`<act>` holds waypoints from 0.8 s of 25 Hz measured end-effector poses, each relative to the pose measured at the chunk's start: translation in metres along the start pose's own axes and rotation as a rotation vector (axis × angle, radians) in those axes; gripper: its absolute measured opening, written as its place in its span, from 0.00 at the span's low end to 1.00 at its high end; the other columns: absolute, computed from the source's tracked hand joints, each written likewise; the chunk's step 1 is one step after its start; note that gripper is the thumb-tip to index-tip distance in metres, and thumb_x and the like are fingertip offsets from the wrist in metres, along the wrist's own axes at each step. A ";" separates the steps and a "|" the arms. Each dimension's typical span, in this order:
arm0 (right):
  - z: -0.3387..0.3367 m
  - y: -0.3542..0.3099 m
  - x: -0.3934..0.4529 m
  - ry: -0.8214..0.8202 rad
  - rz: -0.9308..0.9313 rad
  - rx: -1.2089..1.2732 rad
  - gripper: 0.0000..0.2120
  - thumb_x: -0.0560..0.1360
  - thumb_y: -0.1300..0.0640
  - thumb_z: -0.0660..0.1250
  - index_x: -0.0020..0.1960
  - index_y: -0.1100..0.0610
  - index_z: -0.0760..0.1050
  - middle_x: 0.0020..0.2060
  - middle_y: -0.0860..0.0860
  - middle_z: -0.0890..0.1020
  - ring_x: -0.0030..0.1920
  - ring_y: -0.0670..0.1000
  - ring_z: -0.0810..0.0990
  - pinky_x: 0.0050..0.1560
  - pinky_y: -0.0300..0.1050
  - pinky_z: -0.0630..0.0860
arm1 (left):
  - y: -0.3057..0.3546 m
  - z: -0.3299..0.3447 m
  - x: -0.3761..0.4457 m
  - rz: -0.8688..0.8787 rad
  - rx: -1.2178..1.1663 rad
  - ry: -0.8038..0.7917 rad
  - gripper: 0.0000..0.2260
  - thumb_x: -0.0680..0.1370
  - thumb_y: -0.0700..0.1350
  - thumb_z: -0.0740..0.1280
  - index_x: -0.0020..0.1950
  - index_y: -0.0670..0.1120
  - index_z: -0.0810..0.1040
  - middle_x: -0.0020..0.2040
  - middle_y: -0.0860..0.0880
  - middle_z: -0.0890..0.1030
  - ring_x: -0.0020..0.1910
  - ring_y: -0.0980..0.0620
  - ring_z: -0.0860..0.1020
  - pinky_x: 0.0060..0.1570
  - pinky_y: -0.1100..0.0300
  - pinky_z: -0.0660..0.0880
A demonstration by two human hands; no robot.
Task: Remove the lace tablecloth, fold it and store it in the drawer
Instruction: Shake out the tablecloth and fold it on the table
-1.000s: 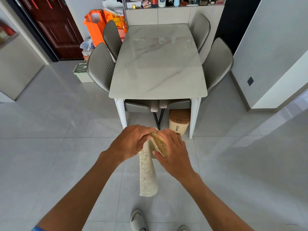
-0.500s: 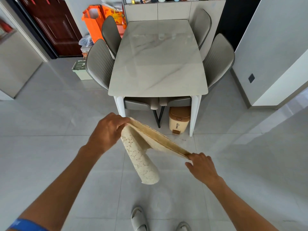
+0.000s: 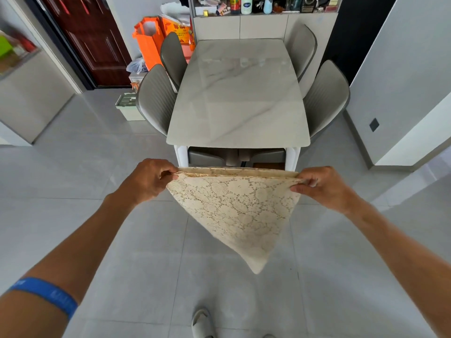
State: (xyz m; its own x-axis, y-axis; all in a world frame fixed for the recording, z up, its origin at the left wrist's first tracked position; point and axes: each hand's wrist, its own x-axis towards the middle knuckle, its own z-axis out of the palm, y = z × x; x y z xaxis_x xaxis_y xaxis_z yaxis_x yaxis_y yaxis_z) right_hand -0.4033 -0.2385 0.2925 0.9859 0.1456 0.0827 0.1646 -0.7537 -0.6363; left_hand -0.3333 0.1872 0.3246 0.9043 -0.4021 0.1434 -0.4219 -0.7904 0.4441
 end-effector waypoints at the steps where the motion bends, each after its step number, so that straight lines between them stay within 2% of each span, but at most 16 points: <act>1: -0.004 -0.001 0.004 0.024 0.016 0.044 0.05 0.69 0.57 0.77 0.44 0.55 0.84 0.35 0.50 0.85 0.34 0.48 0.82 0.37 0.46 0.79 | -0.001 0.000 0.001 -0.031 -0.021 -0.006 0.05 0.74 0.39 0.72 0.49 0.42 0.85 0.44 0.46 0.86 0.38 0.50 0.81 0.41 0.56 0.78; 4: -0.016 -0.006 0.012 0.070 0.043 0.150 0.07 0.69 0.63 0.76 0.37 0.57 0.79 0.33 0.60 0.82 0.33 0.53 0.79 0.37 0.49 0.76 | -0.003 0.001 -0.001 -0.137 -0.172 0.004 0.04 0.73 0.42 0.74 0.47 0.45 0.86 0.42 0.51 0.86 0.38 0.56 0.82 0.40 0.60 0.77; 8: -0.034 -0.008 0.017 0.013 0.124 0.229 0.10 0.70 0.67 0.75 0.35 0.61 0.75 0.37 0.68 0.80 0.36 0.55 0.78 0.39 0.49 0.75 | 0.001 0.006 0.000 -0.200 -0.310 0.000 0.02 0.71 0.42 0.76 0.40 0.47 0.85 0.37 0.55 0.85 0.35 0.57 0.82 0.36 0.64 0.75; 11: -0.038 -0.014 0.017 0.043 0.172 0.302 0.10 0.70 0.69 0.74 0.35 0.61 0.75 0.41 0.71 0.81 0.40 0.58 0.79 0.41 0.48 0.79 | 0.004 0.006 0.002 -0.227 -0.383 -0.025 0.09 0.70 0.38 0.76 0.34 0.49 0.82 0.36 0.52 0.86 0.37 0.56 0.83 0.35 0.67 0.74; 12: -0.038 -0.017 0.017 0.071 0.184 0.306 0.09 0.70 0.70 0.74 0.36 0.62 0.76 0.42 0.71 0.81 0.41 0.57 0.80 0.42 0.45 0.80 | 0.005 0.006 0.002 -0.237 -0.414 -0.022 0.11 0.69 0.36 0.76 0.32 0.50 0.82 0.36 0.51 0.86 0.37 0.54 0.84 0.34 0.67 0.75; 14: -0.038 -0.021 0.017 0.128 0.203 0.291 0.05 0.69 0.69 0.75 0.40 0.65 0.79 0.42 0.70 0.82 0.40 0.55 0.80 0.38 0.32 0.77 | 0.006 0.007 0.003 -0.237 -0.491 0.011 0.15 0.69 0.33 0.76 0.30 0.51 0.82 0.36 0.48 0.86 0.38 0.51 0.84 0.35 0.67 0.77; 16: -0.040 -0.024 0.017 0.174 0.204 0.270 0.06 0.69 0.68 0.75 0.44 0.65 0.81 0.40 0.68 0.83 0.36 0.52 0.79 0.33 0.27 0.73 | 0.007 0.005 0.004 -0.224 -0.540 0.027 0.15 0.69 0.32 0.75 0.34 0.54 0.83 0.37 0.46 0.85 0.39 0.52 0.84 0.40 0.64 0.79; 17: -0.041 -0.026 0.016 0.191 0.210 0.269 0.08 0.69 0.68 0.76 0.46 0.62 0.81 0.40 0.65 0.84 0.34 0.48 0.80 0.32 0.25 0.73 | 0.008 0.004 0.005 -0.215 -0.535 0.010 0.15 0.70 0.34 0.75 0.40 0.56 0.84 0.38 0.48 0.85 0.39 0.54 0.83 0.42 0.65 0.79; 19: -0.041 -0.028 0.016 0.219 0.231 0.259 0.14 0.69 0.65 0.76 0.52 0.56 0.79 0.38 0.54 0.86 0.32 0.39 0.82 0.32 0.25 0.73 | 0.010 0.005 0.009 -0.209 -0.419 -0.008 0.17 0.72 0.38 0.74 0.55 0.56 0.82 0.40 0.52 0.84 0.40 0.55 0.82 0.44 0.67 0.77; 20: -0.041 -0.028 0.017 0.243 0.237 0.204 0.14 0.69 0.62 0.76 0.53 0.53 0.79 0.37 0.49 0.85 0.33 0.37 0.82 0.32 0.25 0.72 | 0.012 0.008 0.011 -0.199 -0.302 0.008 0.15 0.73 0.39 0.73 0.57 0.53 0.82 0.41 0.52 0.83 0.41 0.55 0.80 0.45 0.64 0.77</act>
State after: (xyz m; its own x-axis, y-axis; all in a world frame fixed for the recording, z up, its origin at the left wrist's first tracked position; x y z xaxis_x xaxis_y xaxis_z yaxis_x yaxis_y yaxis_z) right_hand -0.3904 -0.2409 0.3428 0.9783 -0.1920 0.0784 -0.0541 -0.6015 -0.7971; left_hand -0.3285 0.1694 0.3243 0.9677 -0.2496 0.0346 -0.2006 -0.6798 0.7055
